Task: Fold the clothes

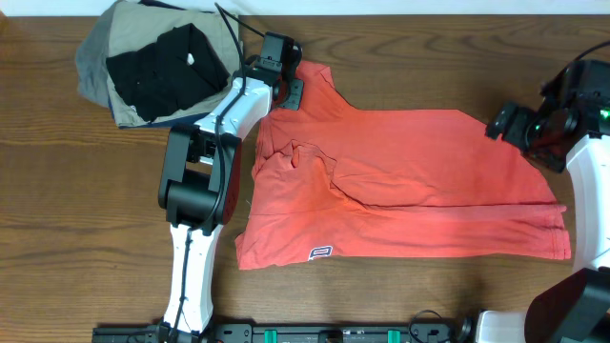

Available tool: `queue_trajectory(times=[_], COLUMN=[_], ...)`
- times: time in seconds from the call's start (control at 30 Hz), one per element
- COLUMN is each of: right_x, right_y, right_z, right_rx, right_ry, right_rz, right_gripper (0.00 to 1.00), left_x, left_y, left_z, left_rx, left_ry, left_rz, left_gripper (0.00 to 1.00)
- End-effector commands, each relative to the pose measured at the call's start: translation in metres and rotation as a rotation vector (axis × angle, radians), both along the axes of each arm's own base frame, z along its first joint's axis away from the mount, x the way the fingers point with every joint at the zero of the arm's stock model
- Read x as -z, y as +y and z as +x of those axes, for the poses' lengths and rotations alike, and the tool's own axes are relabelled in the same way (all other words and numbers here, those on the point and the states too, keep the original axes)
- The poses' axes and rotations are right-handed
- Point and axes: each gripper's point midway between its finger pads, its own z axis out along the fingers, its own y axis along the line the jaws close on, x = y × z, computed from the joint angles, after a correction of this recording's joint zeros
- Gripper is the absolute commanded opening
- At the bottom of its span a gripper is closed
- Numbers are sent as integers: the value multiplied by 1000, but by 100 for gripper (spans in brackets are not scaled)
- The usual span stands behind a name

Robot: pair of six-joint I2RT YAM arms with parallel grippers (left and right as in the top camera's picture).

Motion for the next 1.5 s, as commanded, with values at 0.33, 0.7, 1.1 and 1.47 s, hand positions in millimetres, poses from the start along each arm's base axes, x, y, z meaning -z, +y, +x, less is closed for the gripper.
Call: queue_trajectory(times=[0.33, 0.7, 1.1, 1.47], right_x=[38, 123, 137, 138], right_y=[-99, -93, -77, -67], right_z=[-1, 12, 26, 30], right_rx=[248, 86, 3, -35], right_ry=[68, 120, 69, 77], right_rz=[-89, 180, 274, 265], right_gripper=[99, 99, 84, 24], left_x=[21, 21, 21, 17], left_y=[7, 6, 7, 6], left_z=[-15, -15, -15, -14], left_rx=[-10, -10, -10, -9], left_ry=[78, 78, 80, 71], left_rz=[18, 18, 18, 15], left_gripper=[6, 6, 6, 6])
